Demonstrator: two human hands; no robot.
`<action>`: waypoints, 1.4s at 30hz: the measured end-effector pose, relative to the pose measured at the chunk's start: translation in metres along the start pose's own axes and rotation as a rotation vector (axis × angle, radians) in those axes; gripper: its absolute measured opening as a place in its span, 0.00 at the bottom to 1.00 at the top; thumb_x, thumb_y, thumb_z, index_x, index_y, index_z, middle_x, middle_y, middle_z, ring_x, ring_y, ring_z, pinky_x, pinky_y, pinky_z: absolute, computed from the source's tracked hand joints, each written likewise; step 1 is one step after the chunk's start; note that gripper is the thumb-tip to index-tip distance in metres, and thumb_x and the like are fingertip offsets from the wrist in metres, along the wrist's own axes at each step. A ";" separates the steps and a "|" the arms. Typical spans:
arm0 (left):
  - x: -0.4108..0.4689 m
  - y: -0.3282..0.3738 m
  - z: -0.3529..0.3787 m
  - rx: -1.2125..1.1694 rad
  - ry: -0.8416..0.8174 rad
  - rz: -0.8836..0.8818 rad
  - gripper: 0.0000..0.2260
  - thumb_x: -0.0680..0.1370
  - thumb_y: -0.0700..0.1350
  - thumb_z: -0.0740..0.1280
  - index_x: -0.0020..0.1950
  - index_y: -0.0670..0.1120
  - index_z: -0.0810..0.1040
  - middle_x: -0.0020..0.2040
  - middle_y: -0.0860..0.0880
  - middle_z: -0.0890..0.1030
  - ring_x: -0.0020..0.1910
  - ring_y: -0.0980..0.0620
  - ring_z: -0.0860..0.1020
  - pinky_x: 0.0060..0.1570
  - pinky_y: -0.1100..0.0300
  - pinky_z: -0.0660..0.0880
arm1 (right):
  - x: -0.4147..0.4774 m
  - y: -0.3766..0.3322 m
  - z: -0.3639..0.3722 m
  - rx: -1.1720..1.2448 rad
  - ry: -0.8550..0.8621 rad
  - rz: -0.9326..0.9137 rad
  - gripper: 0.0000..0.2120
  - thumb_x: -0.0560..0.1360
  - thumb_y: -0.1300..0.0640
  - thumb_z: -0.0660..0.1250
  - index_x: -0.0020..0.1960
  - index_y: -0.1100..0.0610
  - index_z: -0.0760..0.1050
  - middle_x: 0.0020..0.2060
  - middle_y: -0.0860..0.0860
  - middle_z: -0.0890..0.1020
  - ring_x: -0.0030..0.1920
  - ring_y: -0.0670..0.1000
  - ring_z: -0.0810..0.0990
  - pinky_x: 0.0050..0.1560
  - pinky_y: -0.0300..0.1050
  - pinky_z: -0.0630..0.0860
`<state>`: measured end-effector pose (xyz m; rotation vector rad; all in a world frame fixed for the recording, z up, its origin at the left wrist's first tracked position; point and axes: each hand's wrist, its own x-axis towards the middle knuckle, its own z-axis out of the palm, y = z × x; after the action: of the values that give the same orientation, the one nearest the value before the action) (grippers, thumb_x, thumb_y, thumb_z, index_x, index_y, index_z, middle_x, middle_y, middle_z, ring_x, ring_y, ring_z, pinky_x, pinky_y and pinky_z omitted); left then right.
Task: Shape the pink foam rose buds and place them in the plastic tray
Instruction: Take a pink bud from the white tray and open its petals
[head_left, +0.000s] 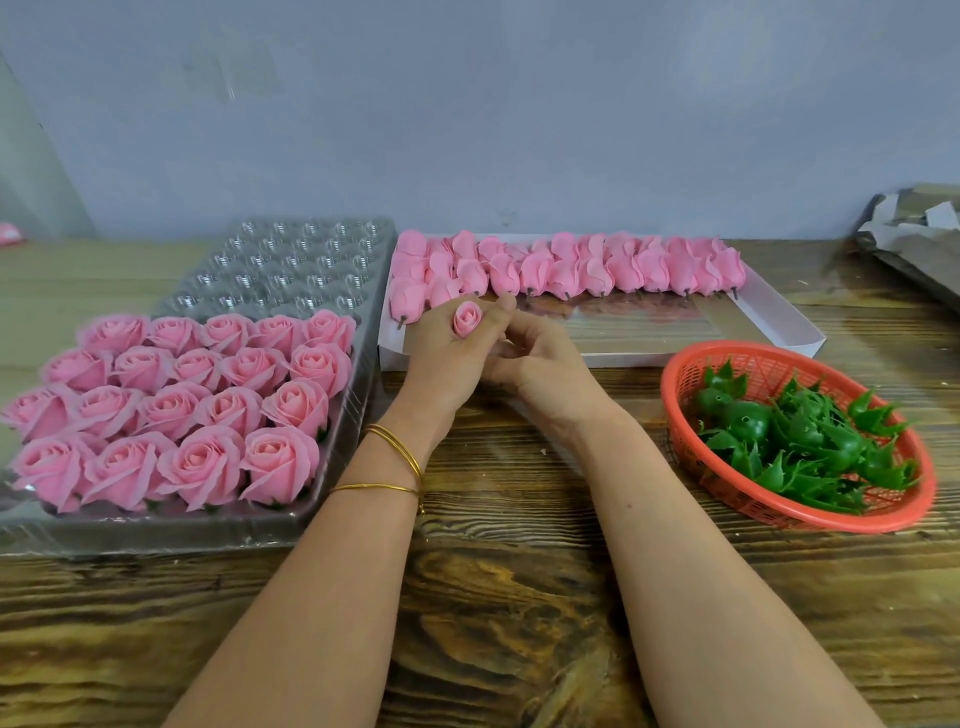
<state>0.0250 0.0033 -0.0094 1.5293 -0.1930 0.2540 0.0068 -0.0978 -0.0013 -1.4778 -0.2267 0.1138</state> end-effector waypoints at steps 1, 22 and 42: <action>0.000 0.001 0.000 0.000 0.001 0.002 0.16 0.68 0.61 0.70 0.38 0.48 0.81 0.36 0.46 0.80 0.39 0.49 0.78 0.46 0.44 0.78 | 0.000 0.001 0.000 0.002 0.000 -0.001 0.22 0.71 0.79 0.63 0.63 0.68 0.74 0.54 0.69 0.80 0.57 0.63 0.80 0.67 0.66 0.70; 0.000 0.002 -0.001 -0.027 0.010 -0.010 0.06 0.70 0.54 0.72 0.34 0.54 0.83 0.33 0.52 0.82 0.37 0.52 0.79 0.43 0.54 0.77 | -0.002 -0.001 -0.002 -0.019 0.010 -0.026 0.21 0.71 0.78 0.63 0.62 0.67 0.75 0.54 0.71 0.80 0.57 0.67 0.79 0.66 0.64 0.72; 0.001 -0.004 -0.002 0.051 -0.002 0.018 0.05 0.74 0.46 0.72 0.39 0.52 0.81 0.32 0.52 0.82 0.35 0.56 0.80 0.39 0.60 0.77 | 0.000 0.003 -0.004 0.030 -0.025 -0.068 0.19 0.70 0.79 0.65 0.53 0.59 0.79 0.49 0.57 0.83 0.53 0.52 0.82 0.62 0.49 0.77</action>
<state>0.0266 0.0056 -0.0129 1.5795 -0.2035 0.2734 0.0075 -0.1019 -0.0042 -1.4383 -0.2939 0.0808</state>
